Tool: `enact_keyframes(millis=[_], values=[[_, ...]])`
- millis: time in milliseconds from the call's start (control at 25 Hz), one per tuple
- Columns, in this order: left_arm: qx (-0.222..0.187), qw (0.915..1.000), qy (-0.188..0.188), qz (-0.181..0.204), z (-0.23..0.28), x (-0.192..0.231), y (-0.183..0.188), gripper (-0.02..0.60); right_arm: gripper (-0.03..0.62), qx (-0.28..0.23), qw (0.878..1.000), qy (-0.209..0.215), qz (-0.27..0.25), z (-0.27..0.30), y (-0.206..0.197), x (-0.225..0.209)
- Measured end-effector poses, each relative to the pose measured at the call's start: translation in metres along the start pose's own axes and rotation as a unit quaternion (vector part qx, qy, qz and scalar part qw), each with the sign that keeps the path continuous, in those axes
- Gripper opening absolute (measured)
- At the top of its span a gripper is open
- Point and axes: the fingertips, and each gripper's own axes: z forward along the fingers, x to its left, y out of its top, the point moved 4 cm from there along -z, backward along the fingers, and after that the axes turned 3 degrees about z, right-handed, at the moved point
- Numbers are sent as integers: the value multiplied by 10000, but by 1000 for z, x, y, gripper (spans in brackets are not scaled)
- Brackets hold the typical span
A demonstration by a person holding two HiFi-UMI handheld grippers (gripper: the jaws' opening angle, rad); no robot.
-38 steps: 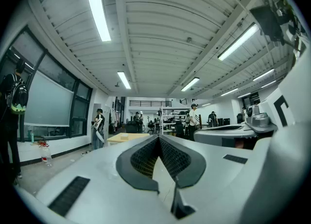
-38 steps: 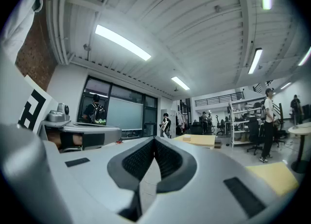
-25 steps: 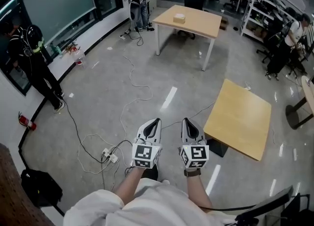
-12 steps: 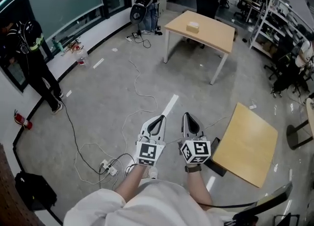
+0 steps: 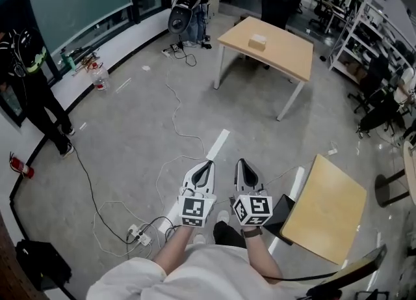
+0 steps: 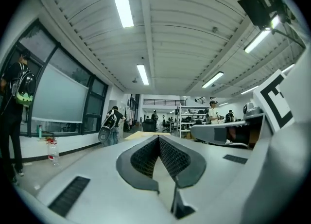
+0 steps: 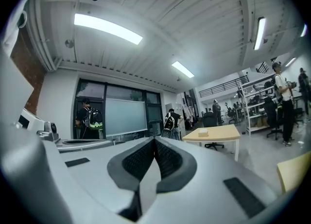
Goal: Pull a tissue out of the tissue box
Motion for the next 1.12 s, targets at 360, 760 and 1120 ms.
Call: enact_keyframes(millis=[360,760,1120], values=[[-251,9992,-61,-289,129,49,-1,0,2,60,9991,394,-145,139,8,-54],[-403,9990,96,-187,288,91,21,0,2,291,9936,823,-718,276,42,-126],[-84,9998,108,-135,373,106,-5,0,2,-177,9945,887,-531,345,38,-186]])
